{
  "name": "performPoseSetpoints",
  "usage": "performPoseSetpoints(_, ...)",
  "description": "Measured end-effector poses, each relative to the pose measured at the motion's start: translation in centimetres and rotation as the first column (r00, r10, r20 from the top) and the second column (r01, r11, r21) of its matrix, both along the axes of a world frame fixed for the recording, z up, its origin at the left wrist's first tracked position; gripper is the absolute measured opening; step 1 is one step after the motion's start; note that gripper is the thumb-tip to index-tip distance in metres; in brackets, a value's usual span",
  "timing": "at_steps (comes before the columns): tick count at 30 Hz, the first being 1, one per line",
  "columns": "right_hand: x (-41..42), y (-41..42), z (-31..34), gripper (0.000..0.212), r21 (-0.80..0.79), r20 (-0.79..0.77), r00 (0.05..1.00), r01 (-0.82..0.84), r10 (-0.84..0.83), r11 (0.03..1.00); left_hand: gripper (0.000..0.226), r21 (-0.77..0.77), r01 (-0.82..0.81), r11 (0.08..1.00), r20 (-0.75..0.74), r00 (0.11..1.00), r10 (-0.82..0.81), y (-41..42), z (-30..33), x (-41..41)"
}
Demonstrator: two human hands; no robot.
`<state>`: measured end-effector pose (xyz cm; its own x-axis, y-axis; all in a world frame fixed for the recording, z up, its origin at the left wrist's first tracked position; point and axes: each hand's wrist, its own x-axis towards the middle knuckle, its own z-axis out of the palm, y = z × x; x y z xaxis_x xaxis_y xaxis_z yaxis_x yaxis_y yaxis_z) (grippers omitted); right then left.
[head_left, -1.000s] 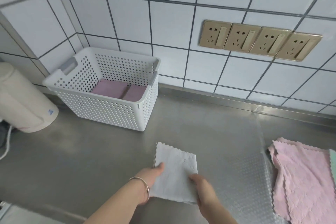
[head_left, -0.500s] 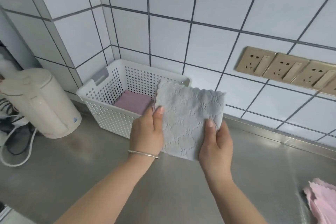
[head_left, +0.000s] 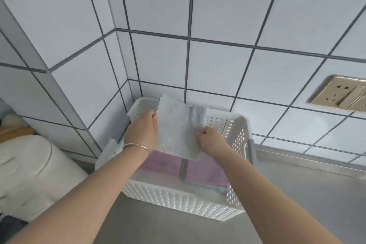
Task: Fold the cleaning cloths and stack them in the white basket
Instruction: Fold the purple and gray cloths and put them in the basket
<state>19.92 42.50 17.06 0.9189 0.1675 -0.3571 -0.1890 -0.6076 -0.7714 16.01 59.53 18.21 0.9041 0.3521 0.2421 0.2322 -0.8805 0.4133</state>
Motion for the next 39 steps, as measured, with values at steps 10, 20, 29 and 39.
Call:
performPoseSetpoints(10,4.5,2.9,-7.5,0.018,-0.166,-0.406,0.911,-0.152,0.073,0.974,0.035,0.276,0.287,0.917,-0.718,0.696,-0.002,3.5,-6.3,5.6)
performPoseSetpoints(20,5.1,5.6,-10.4,0.032,-0.187,-0.457,0.888,-0.148,0.047,0.971,0.051,0.248,0.169,0.954,-0.851,0.508,0.131,3.5,-7.9,8.6)
performPoseSetpoints(29,5.1,5.8,-11.2,0.031,-0.133,-0.49,0.869,0.006,-0.071,0.991,0.046,0.184,0.09,0.979,-0.882,0.455,0.124,3.6,-8.9,9.0)
performPoseSetpoints(39,2.8,6.3,-10.2,0.095,-0.734,-0.141,0.683,-0.558,0.716,0.388,0.105,0.098,0.649,0.755,-0.893,0.392,-0.221,2.2,-10.8,6.2)
